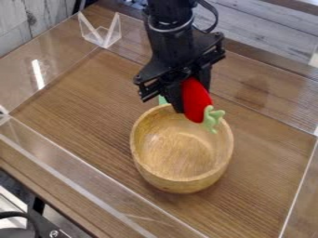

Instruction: Move the red object to the left side of the table

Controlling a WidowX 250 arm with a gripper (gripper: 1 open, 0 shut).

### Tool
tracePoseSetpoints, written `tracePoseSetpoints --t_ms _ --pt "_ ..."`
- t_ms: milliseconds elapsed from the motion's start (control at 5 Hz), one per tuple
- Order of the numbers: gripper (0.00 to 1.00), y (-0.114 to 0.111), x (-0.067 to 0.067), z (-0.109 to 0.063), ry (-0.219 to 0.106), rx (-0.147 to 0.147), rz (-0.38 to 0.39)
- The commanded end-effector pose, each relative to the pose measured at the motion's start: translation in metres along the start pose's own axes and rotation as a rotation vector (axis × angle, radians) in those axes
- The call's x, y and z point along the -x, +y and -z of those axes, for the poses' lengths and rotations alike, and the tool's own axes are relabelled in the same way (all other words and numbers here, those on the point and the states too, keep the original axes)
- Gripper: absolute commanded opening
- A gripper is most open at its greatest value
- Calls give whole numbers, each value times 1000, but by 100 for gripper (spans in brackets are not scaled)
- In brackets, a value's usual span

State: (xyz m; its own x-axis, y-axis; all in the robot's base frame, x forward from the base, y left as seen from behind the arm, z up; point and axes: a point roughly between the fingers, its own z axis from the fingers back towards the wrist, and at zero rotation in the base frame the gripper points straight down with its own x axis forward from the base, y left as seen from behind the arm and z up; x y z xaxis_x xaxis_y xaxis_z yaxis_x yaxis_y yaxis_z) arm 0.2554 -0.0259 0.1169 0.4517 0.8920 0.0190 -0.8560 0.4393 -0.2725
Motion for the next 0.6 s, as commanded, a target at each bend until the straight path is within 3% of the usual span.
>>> tracePoseSetpoints --t_ms 0,400 --pt "0 -2 6 -6 -33 36 -26" --pt "0 14 17 3 -19 35 61"
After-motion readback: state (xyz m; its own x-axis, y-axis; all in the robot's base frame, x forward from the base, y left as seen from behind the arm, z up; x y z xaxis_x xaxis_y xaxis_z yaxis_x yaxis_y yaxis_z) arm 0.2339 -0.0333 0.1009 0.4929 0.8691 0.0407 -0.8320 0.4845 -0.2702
